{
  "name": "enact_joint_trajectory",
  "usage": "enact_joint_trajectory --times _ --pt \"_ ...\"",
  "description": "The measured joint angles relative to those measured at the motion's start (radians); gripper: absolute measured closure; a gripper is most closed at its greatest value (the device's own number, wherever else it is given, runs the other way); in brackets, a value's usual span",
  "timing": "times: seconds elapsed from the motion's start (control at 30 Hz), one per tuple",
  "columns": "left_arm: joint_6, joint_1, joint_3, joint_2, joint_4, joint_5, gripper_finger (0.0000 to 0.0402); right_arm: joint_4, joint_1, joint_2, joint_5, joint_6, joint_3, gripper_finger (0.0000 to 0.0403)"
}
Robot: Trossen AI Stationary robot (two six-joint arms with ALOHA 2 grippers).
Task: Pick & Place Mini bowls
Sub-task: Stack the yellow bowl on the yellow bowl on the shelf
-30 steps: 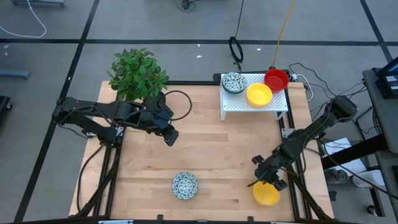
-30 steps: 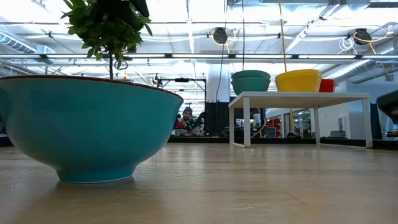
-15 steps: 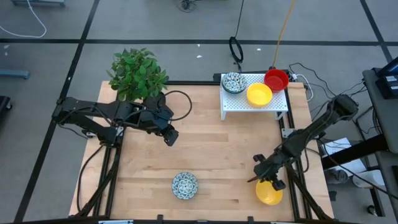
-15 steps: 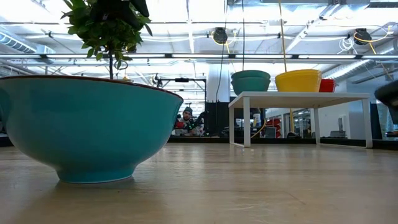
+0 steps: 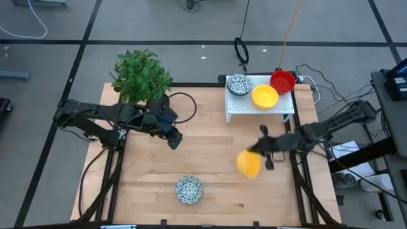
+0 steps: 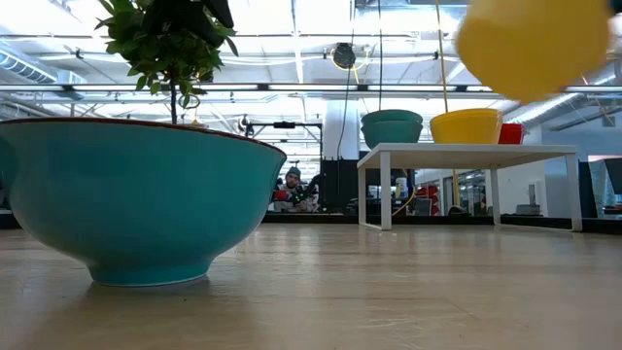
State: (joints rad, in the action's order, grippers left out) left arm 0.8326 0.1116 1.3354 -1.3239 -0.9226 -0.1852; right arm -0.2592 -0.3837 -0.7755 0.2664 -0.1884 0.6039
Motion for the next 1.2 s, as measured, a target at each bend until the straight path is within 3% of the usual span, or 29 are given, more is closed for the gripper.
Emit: enact_joint_trajectory --times 0.23,0.33,0.47,0.73,0.9,1.2 --pt "0.015 0.0 0.0 0.0 0.016 0.0 0.025 -0.045 0.241 -0.007 0.009 0.149 0.204 0.0402" --pt "0.019 0.0 0.0 0.0 0.016 0.0 0.025 -0.151 0.362 -0.017 0.101 0.153 0.291 0.0402" --pt "0.019 0.0 0.0 0.0 0.027 -0.001 0.025 -0.286 0.549 -0.03 0.231 0.152 0.383 0.0403" --pt "0.008 0.0 0.0 0.0 0.11 -0.001 0.025 -0.486 0.886 -0.078 0.226 0.015 0.502 0.0403" --pt "0.008 0.0 0.0 0.0 0.116 -0.001 0.025 -0.594 0.992 -0.119 0.103 -0.073 0.501 0.0403" --pt "0.008 0.0 0.0 0.0 0.115 -0.001 0.025 -0.6 1.064 -0.179 0.095 -0.08 0.501 0.0403"
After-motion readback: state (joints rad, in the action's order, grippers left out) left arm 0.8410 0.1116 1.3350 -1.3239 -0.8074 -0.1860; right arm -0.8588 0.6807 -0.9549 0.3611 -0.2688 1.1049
